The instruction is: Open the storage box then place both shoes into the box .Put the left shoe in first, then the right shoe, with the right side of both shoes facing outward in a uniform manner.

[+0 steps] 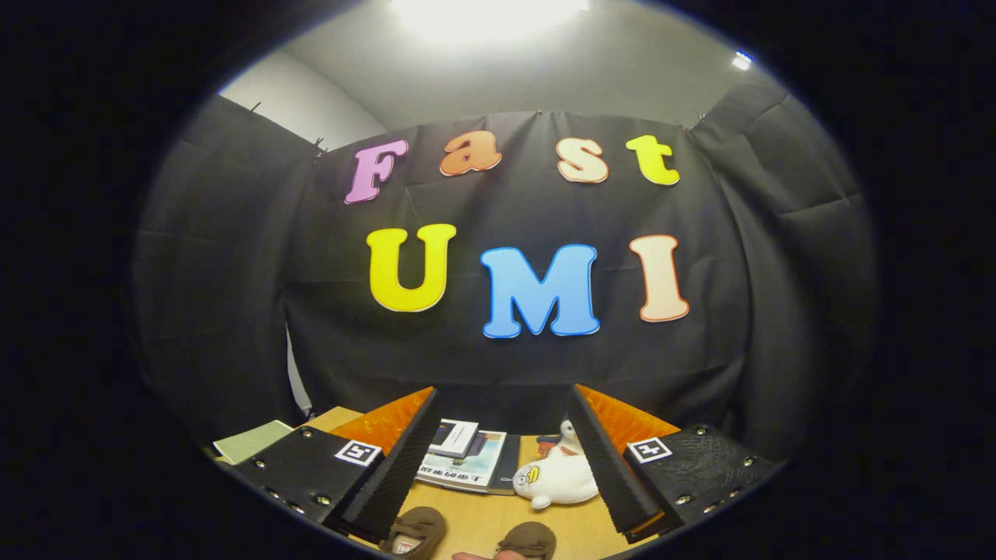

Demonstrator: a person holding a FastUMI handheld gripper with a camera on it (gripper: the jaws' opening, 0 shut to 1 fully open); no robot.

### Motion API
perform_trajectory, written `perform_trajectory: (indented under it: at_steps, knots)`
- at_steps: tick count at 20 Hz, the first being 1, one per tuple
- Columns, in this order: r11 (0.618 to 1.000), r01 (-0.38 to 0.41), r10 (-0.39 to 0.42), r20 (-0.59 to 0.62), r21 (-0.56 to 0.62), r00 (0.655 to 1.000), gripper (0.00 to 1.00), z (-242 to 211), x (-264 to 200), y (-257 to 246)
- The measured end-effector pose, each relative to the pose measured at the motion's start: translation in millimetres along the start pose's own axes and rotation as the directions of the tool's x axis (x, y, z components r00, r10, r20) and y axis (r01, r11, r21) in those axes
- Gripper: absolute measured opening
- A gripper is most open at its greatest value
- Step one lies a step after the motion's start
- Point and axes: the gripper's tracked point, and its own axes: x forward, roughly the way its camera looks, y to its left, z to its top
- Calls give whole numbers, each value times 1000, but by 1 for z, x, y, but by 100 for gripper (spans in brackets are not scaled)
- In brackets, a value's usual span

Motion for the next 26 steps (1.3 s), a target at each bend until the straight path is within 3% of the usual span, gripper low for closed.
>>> perform_trajectory:
  at_steps: [3, 6, 9, 13, 17, 20, 22, 26]
  knots:
    - [993, -109, 112, -85, 46, 990, 99, -29, 8, 36]
    - [964, -217, 245, -194, 154, 950, 99, -67, 14, 79]
    - [903, -319, 399, -290, 288, 870, 99, -108, 16, 128]
    - [793, -382, 579, -391, 475, 716, 99, -163, 16, 186]
    - [683, -347, 701, -444, 643, 558, 95, -227, 23, 237]
    - [585, -240, 766, -431, 775, 477, 95, -258, 23, 260]
    - [501, -170, 807, -386, 849, 447, 95, -264, 25, 276]
    - [366, -46, 851, -315, 929, 421, 95, -278, 30, 291]
